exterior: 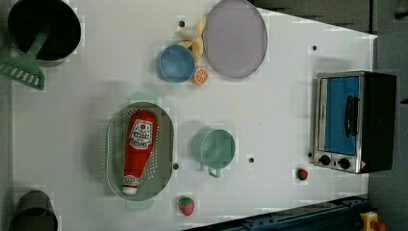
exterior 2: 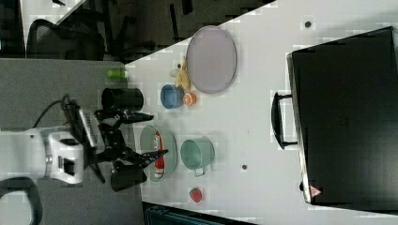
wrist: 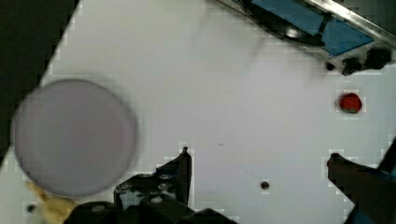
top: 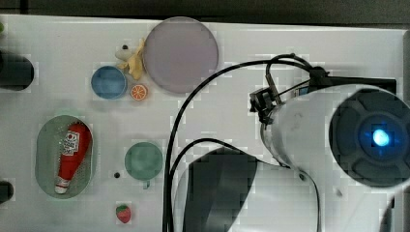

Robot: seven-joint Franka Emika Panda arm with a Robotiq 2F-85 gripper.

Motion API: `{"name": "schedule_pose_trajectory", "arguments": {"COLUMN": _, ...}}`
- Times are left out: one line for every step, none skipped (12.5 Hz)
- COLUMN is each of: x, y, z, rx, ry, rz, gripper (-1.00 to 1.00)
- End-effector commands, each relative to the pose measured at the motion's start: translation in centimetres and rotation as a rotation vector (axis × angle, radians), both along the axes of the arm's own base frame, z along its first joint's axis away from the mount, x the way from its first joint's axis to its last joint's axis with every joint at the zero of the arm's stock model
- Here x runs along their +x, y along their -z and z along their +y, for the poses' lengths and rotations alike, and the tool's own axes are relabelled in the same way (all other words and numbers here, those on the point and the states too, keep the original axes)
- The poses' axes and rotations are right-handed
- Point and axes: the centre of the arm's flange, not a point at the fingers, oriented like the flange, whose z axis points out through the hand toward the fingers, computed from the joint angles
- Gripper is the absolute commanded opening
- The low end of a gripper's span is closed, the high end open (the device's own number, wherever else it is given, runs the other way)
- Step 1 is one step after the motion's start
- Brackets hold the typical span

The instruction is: Pick Ketchup from the table and place it in strainer.

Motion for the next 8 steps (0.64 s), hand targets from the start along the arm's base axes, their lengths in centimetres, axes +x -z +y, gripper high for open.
{"name": "schedule_pose_trajectory", "arguments": {"x": 0.3, "y": -1.4, "z": 7.1, "rx": -0.013, "ry": -0.161, "rz": -0.023, "gripper": 1.0}}
{"name": "schedule_pose_trajectory", "arguments": {"x": 0.3, "y": -1.3, "z": 7.7, "rx": 0.0, "ry": -0.167, "rz": -0.015, "gripper": 1.0}}
{"name": "schedule_pose_trajectory", "arguments": {"x": -0.1, "y": -0.9, "z": 8.0, "rx": 0.007, "ry": -0.172, "rz": 0.021, "gripper": 1.0}}
{"name": "schedule_pose_trajectory", "arguments": {"x": -0.3, "y": -0.8, "z": 8.3, "rx": 0.014, "ry": -0.176, "rz": 0.042, "gripper": 1.0}}
{"name": "schedule_pose_trajectory", "arguments": {"x": -0.2, "y": -0.8, "z": 8.3, "rx": 0.013, "ry": -0.176, "rz": 0.036, "gripper": 1.0}}
{"name": "schedule_pose_trajectory", "arguments": {"x": -0.2, "y": -0.9, "z": 8.4, "rx": 0.012, "ry": -0.178, "rz": 0.03, "gripper": 1.0}}
{"name": "schedule_pose_trajectory", "arguments": {"x": -0.2, "y": -0.9, "z": 8.5, "rx": 0.011, "ry": -0.18, "rz": 0.031, "gripper": 1.0}}
{"name": "schedule_pose_trajectory", "arguments": {"x": -0.2, "y": -0.8, "z": 8.6, "rx": 0.011, "ry": -0.182, "rz": 0.033, "gripper": 1.0}}
